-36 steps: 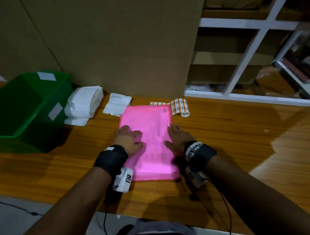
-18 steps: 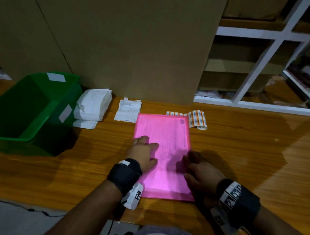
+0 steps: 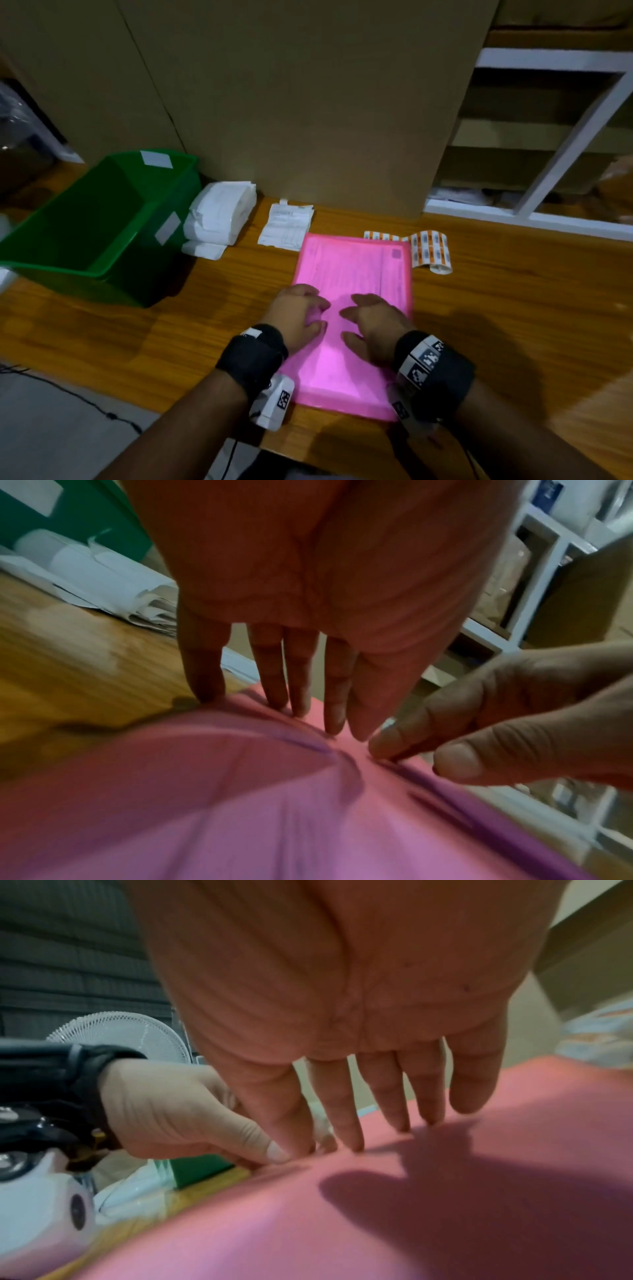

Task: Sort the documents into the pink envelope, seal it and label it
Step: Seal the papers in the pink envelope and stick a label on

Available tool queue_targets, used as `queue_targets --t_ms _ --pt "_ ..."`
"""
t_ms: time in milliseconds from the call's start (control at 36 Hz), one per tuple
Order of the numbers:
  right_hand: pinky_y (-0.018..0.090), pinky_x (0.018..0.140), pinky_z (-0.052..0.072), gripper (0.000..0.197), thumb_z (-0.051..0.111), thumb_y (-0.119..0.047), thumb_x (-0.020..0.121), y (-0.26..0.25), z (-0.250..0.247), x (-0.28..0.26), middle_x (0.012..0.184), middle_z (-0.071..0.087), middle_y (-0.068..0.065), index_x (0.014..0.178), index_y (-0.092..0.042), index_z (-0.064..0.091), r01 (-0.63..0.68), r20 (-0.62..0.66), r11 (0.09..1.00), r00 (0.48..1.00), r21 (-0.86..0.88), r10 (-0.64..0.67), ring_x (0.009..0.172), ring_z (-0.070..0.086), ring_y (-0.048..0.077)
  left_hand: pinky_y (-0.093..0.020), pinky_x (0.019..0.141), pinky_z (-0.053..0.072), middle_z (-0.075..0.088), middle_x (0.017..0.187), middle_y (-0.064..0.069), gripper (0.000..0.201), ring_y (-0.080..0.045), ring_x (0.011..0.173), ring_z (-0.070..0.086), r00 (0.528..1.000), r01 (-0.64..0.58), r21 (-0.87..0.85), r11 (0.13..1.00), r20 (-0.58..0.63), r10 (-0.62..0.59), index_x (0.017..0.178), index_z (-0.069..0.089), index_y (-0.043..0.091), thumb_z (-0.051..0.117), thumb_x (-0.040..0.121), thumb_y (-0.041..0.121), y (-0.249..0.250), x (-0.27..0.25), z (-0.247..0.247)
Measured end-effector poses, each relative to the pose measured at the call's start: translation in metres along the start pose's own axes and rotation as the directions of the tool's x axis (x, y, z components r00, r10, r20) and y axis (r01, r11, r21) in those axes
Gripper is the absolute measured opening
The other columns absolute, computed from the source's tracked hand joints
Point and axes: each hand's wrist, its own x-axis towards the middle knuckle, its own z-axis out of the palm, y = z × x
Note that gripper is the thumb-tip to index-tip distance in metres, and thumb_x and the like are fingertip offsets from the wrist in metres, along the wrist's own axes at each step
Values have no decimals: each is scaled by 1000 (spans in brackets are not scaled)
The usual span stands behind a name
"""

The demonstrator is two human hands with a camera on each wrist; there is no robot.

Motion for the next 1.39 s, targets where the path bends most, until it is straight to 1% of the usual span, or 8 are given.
queue_targets --t_ms 139,333,611,889,1028,1139,1305,1389 --pt "28 104 44 63 44 -54 83 -12 -30 29 132 64 3 132 -18 61 26 -96 982 995 189 -8 121 58 20 -33 98 54 72 119 9 25 -8 106 67 995 97 -375 922 14 -99 112 75 26 71 87 26 -26 18 -28" --pt "20 75 45 9 68 -19 87 -32 -53 105 81 67 -13 87 -27 72 -36 -237 705 928 709 286 78 61 10 -27 86 49 66 99 11 12 -11 100 63 973 100 -436 894 -145 -179 102 74 23 71 91 20 -69 43 -59" --pt "29 63 52 21 63 -15 88 -40 -77 198 101 71 -1 82 -36 65 -111 -285 618 814 779 506 82 67 19 -45 110 45 50 137 -1 13 -24 129 47 962 97 -358 929 -205 -179 94 75 33 73 84 25 -118 99 -65" --pt "20 55 46 17 66 -12 87 -32 -79 247 100 68 -2 89 -28 71 -213 -192 576 805 789 561 79 64 14 -20 97 36 42 142 -2 27 -13 119 43 964 130 -502 855 -137 -228 103 75 22 79 77 18 -131 139 -77" --pt "12 47 42 24 64 -7 87 -38 -81 256 81 67 -10 79 -27 74 -74 -278 543 797 836 536 63 61 6 -7 84 36 49 131 -2 30 -10 103 49 963 40 -552 833 -203 -180 107 70 21 77 78 19 -137 144 -77" --pt "13 54 45 18 65 -3 89 -49 -92 243 78 69 -12 80 -17 73 146 -384 449 774 882 504 64 60 -3 -38 101 50 53 128 10 35 -7 124 50 932 -146 -703 696 -334 -142 115 59 30 70 83 22 -139 143 -79" --pt "16 51 39 7 61 6 91 -62 -100 190 54 54 -17 91 0 64 428 -534 326 745 843 401 49 46 -2 -22 99 45 61 124 13 33 -4 119 57 901 -322 -765 558 -429 -68 123 55 25 67 94 15 -127 125 -98" --pt "18 55 43 12 60 8 90 -62 -89 156 59 56 -12 98 0 61 460 -533 270 764 846 364 54 52 3 -42 94 54 68 121 -2 34 -24 111 66 928 -314 -847 429 -369 -49 124 55 20 67 93 15 -119 107 -102"
